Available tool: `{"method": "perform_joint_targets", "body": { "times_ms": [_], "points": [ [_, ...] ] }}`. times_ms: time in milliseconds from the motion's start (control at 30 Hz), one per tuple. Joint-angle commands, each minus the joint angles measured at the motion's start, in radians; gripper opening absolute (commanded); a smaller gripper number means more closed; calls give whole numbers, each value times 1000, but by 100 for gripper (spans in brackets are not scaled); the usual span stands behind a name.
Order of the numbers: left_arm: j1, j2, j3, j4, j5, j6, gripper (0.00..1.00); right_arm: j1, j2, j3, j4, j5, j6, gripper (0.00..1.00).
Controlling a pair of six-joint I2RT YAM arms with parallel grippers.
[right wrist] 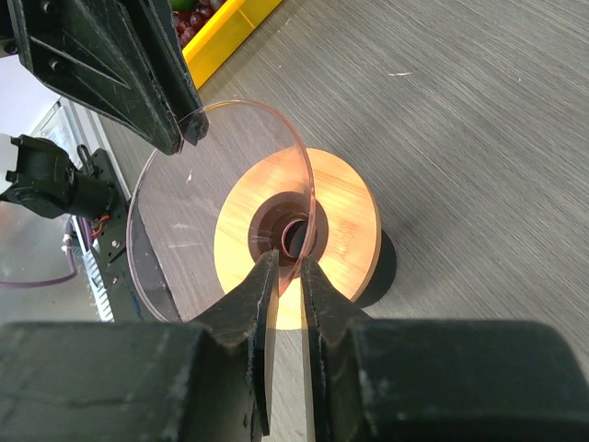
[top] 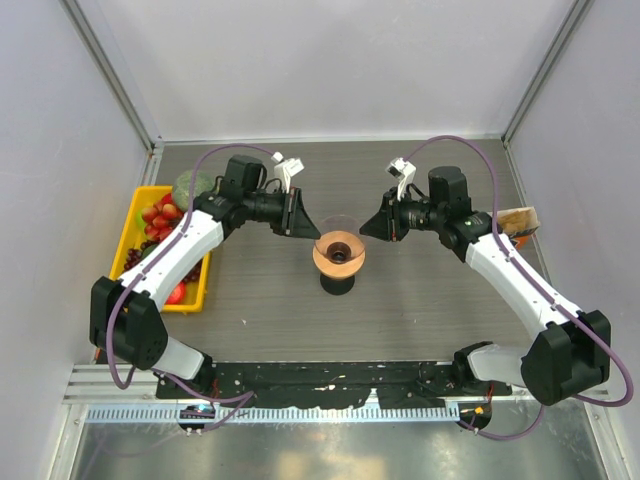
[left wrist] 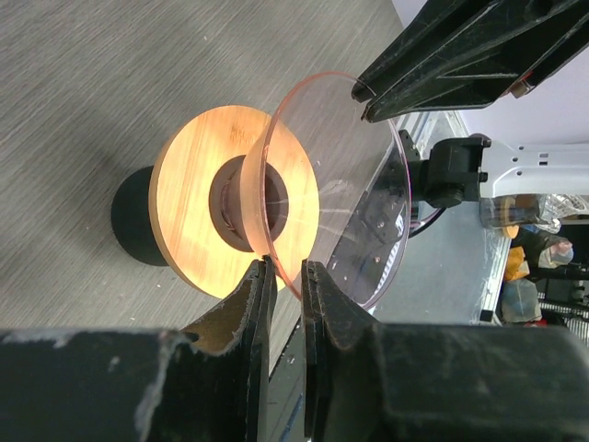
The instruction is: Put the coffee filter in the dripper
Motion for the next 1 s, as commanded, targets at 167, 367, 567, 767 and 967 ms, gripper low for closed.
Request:
{"method": "perform_joint_targets", "body": {
  "times_ms": [167,367,567,767,967],
  "points": [
    [-32,48,-52,-58,-80,88,9,8,32,-37,-37,81,-80,5],
    [-32,62,-65,-55,-74,97,7,10,38,-23,-43,74,-78,5],
    [-32,64,-85,-56,-88,117,6,13,50,-20,-40,74,-86,5],
    [-32,74,-96,-61,-91,125,5,19,53,-14,-42,77,-86,5],
    [-32,79,-107,-64,-99,138,4,22,58,-27,-42,81,-92,5]
  ]
}}
